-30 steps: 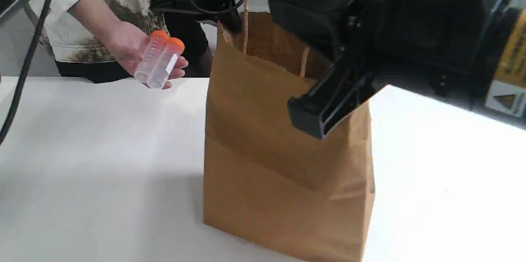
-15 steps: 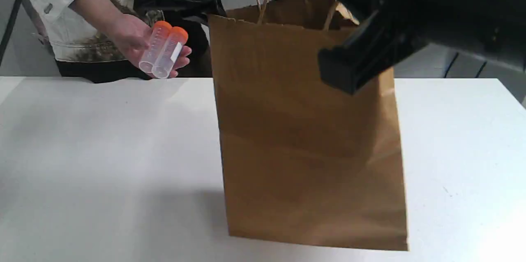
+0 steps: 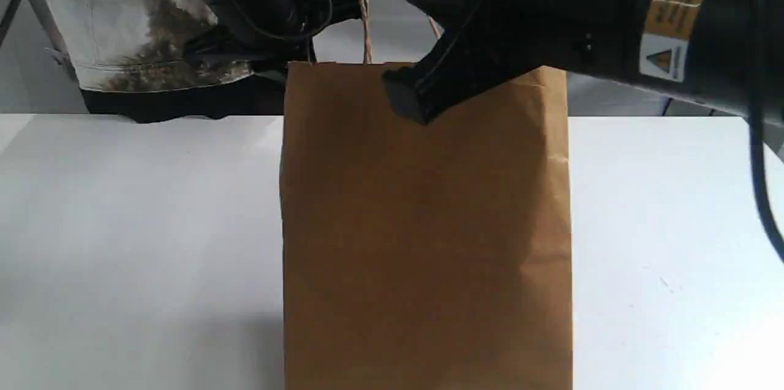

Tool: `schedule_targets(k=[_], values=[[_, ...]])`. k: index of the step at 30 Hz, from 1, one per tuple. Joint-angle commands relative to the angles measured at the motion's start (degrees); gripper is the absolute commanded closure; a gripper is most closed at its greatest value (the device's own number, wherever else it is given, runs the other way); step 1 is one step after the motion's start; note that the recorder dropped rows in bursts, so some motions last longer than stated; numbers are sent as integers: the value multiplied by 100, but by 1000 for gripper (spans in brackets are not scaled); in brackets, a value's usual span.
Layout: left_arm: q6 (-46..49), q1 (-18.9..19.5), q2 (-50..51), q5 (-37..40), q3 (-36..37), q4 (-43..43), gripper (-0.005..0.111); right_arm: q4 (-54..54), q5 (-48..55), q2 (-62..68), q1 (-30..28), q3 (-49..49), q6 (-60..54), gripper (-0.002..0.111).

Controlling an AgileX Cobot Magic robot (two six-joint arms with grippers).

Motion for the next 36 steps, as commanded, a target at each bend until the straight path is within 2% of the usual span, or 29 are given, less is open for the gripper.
schedule_targets(k=[1, 36], values=[[-16, 177, -49, 13, 167, -264, 107, -52, -111, 23, -17, -38, -112, 108], [413, 247, -88, 13, 130, -93, 107, -52, -105, 23, -17, -38, -327, 108]])
